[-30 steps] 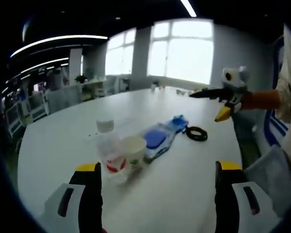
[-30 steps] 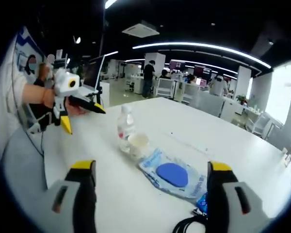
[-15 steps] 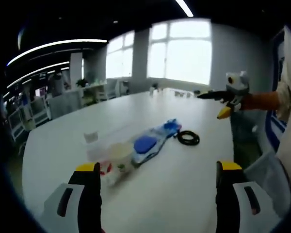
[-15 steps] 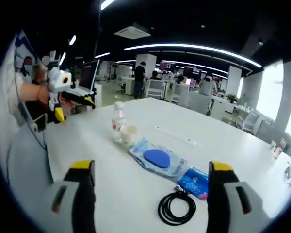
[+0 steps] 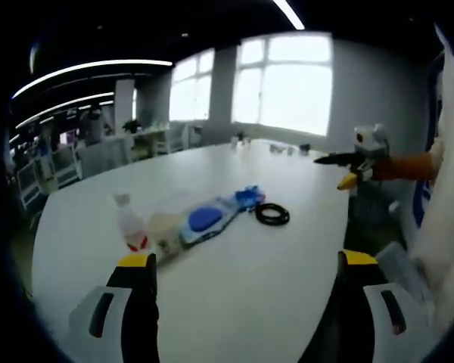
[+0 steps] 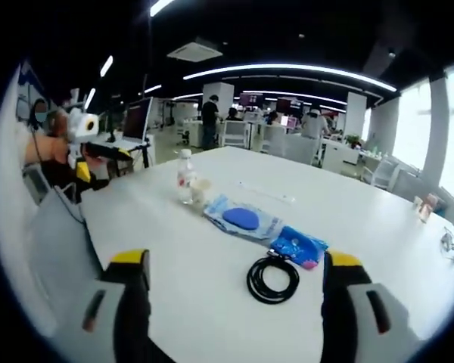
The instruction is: Arrange the tabletop items into an orderly group along one side of the table until the central work area is clear of visible clutter.
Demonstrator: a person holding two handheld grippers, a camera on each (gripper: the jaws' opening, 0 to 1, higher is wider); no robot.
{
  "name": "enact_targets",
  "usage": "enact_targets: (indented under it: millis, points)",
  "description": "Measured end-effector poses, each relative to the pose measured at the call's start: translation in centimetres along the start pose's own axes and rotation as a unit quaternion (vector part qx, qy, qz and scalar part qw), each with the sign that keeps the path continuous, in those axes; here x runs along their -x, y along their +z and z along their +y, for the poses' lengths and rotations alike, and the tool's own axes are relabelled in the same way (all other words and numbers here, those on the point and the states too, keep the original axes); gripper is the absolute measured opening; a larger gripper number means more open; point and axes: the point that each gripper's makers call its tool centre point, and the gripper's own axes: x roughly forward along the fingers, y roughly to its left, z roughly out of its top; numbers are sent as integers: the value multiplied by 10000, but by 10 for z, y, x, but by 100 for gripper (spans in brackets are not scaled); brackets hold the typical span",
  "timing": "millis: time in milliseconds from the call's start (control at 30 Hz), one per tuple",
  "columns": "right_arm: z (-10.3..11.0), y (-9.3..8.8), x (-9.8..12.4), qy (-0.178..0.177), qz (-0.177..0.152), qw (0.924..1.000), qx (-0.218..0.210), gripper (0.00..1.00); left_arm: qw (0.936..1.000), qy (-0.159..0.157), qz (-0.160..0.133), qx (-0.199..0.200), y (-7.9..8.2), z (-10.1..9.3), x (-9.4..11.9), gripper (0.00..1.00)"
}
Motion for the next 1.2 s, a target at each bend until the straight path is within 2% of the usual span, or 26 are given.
enact_targets:
  millis: [333, 667, 800, 1200]
  points:
    - [3, -24, 23, -70, 71, 9999, -80, 94, 9997, 181, 161, 62, -21, -21, 15, 96]
    - [-11, -51, 42, -202, 142, 9993, -282, 98, 9986, 371, 43, 371, -34, -29, 19, 96]
    - [-16, -57, 48, -314, 71, 9982, -502, 97, 9982, 383, 53, 464, -40, -32, 16, 96]
    - [-15, -63, 48, -365, 122, 9983, -432, 95, 9976, 434, 108, 533, -49, -32, 13, 95]
